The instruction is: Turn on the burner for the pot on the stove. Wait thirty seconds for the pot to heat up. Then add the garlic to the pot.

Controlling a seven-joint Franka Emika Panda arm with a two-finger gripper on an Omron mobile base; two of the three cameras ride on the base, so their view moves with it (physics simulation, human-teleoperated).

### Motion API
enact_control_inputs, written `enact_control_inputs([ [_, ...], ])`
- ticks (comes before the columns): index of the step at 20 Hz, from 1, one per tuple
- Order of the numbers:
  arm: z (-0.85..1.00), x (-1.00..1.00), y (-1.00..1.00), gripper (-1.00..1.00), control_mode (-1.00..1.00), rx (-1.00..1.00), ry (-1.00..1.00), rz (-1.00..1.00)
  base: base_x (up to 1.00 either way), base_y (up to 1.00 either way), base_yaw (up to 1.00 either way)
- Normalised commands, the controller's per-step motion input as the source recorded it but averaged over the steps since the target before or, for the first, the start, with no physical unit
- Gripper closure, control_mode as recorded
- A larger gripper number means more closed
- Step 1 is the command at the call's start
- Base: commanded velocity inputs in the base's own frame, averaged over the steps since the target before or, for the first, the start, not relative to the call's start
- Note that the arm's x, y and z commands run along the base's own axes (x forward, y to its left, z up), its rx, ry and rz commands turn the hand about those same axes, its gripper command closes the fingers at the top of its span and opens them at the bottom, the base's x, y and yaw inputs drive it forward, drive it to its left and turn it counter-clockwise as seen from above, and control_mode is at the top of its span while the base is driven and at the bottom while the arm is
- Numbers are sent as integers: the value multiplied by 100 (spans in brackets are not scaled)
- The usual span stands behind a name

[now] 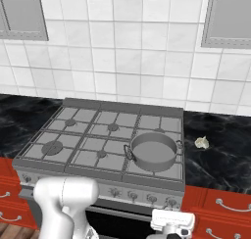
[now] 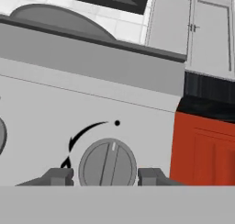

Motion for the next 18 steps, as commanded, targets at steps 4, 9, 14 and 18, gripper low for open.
enact_control_inputs([
  [4,7,52,-22,100,-100,15,0,8,0,0,0],
  [9,28,14,-9,100,-100,4,0,12,0,0,0],
  [14,35,0,0,100,-100,-4,-16,5,0,0,0],
  [18,37,2,1,100,-100,-4,-36,4,0,0,0],
])
